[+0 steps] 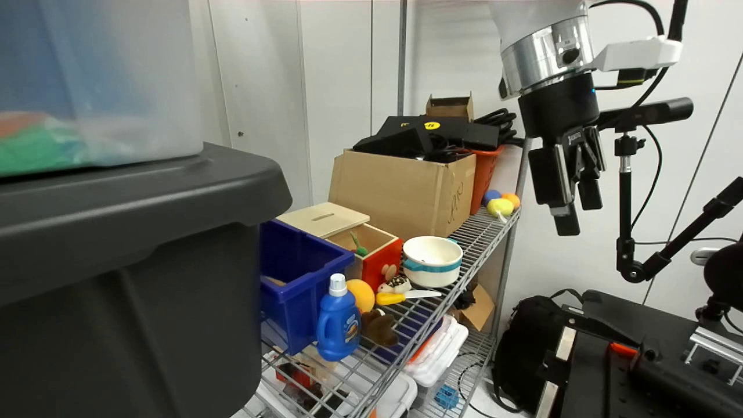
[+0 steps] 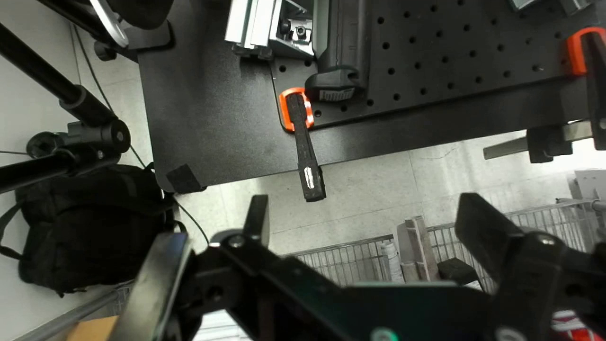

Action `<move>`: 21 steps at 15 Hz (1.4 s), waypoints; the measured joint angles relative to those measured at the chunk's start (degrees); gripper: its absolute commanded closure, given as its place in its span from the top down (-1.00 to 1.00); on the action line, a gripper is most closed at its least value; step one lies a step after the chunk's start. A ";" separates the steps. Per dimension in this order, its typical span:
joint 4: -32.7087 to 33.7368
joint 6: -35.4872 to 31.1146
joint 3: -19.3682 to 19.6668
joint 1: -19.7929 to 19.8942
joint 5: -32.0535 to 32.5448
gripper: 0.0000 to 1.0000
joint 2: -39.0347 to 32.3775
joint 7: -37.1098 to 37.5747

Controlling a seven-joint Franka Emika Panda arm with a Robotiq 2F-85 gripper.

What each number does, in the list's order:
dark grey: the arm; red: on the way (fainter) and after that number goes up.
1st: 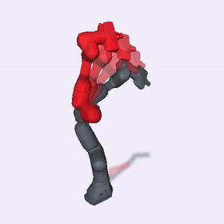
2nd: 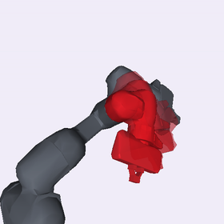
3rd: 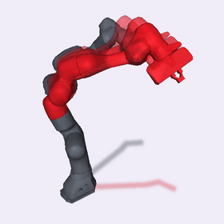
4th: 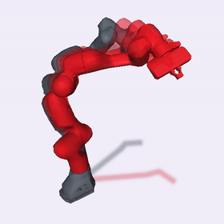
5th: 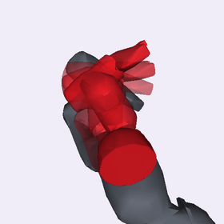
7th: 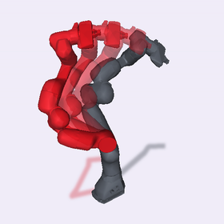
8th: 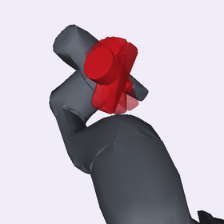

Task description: Put the brown bear with the orange ribbon in the dish

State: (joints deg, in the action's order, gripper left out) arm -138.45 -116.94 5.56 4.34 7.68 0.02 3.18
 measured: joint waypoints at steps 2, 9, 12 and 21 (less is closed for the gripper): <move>-0.45 0.00 0.10 0.24 0.03 1.00 0.42 0.00; -0.73 0.00 0.14 0.29 1.11 1.00 1.94 0.00; -0.73 0.00 0.14 0.29 1.16 1.00 1.98 0.00; -0.73 0.00 0.14 0.29 1.16 1.00 1.98 0.00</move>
